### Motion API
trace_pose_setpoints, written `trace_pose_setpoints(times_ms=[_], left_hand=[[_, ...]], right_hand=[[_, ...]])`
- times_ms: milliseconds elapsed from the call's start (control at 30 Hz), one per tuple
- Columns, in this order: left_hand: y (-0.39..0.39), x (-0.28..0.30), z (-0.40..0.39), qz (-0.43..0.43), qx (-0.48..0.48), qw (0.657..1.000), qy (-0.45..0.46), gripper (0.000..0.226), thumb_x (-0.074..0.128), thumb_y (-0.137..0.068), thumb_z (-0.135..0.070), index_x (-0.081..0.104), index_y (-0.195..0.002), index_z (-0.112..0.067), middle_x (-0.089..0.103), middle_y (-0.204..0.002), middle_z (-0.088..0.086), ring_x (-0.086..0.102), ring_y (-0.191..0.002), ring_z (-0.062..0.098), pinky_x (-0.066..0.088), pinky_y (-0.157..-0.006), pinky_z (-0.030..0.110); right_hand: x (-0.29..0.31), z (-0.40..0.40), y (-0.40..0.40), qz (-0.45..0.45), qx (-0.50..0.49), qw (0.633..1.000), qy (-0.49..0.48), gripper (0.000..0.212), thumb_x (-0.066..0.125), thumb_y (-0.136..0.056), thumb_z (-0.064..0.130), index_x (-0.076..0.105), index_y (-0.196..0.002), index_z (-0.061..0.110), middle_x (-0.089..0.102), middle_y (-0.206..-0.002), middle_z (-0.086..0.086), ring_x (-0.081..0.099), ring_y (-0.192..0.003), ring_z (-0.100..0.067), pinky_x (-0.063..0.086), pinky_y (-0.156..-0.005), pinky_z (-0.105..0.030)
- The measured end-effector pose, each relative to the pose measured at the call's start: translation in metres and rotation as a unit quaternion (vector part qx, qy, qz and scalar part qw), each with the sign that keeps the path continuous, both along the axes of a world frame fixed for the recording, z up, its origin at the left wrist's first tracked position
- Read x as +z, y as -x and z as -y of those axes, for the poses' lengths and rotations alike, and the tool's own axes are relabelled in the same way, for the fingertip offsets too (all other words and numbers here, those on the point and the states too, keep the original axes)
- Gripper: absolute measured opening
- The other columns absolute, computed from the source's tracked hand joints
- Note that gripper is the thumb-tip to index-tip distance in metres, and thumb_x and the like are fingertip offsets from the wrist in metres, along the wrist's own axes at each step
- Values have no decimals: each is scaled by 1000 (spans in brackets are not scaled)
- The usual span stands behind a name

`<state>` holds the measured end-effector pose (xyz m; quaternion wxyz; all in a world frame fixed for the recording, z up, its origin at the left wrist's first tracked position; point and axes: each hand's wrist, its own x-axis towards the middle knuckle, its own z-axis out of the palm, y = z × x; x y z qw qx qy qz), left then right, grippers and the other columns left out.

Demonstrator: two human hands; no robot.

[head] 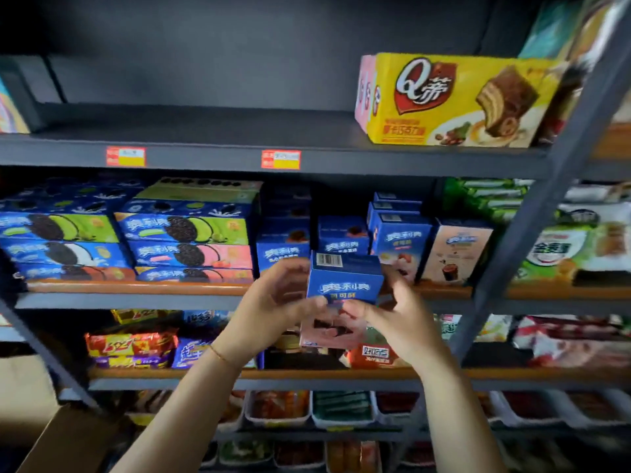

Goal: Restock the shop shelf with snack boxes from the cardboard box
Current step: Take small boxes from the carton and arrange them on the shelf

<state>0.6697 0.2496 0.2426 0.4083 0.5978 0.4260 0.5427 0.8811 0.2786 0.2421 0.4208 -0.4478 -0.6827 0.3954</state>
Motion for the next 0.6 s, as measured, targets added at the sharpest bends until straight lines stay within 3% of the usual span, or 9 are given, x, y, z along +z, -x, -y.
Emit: trace_pose_setpoints(times_ms=[100, 200, 300, 433, 500, 600], left_hand=[[-22, 20, -24, -54, 39, 997, -35, 28, 61, -90, -34, 66, -114, -19, 71, -105, -3, 66, -99, 6, 50, -81, 18], [-36, 29, -68, -235, 152, 950, -138, 25, 69, -93, -26, 67, -117, -20, 66, -115, -5, 60, -109, 13, 48, -92, 28], [-57, 34, -111, -392, 141, 887, -200, 50, 70, -86, -24, 58, -134, -18, 54, -136, 6, 51, -125, 29, 43, -105, 41], [-82, 34, -146, -579, 89, 797, -148, 85, 69, -87, -49, 20, -156, -36, 17, -165, 1, 19, -149, 31, 22, -120, 49], [-89, 32, -157, -625, 70, 767, -127, 100, 71, -82, -57, 7, -157, -39, 7, -167, -2, 9, -152, 30, 17, -121, 51], [-94, 27, -163, -639, 81, 754, -131, 102, 70, -79, -60, 7, -156, -39, 9, -166, -2, 11, -152, 30, 16, -120, 50]], right_hand=[[4, -9, -36, -6, -44, 999, -5, 47, 82, -78, 30, 53, -108, 50, 61, -102, 43, 53, -99, 22, 40, -81, -7], [5, -20, -68, -5, -85, 996, -8, 45, 83, -77, 28, 58, -109, 46, 68, -107, 25, 60, -103, 6, 48, -88, -24], [7, -28, -90, 0, -102, 995, -5, 48, 82, -79, 26, 57, -115, 44, 67, -115, 17, 61, -106, 2, 47, -83, -19], [7, -36, -106, -18, -108, 994, 0, 46, 82, -79, 20, 58, -109, 45, 69, -111, 16, 63, -98, 8, 49, -76, -13], [6, -40, -111, -21, -106, 994, 4, 47, 82, -79, 19, 58, -109, 46, 70, -110, 17, 64, -99, 7, 50, -79, -16], [6, -44, -117, -25, -108, 994, 5, 45, 82, -79, 19, 58, -107, 45, 70, -106, 20, 64, -97, 8, 50, -77, -16]])
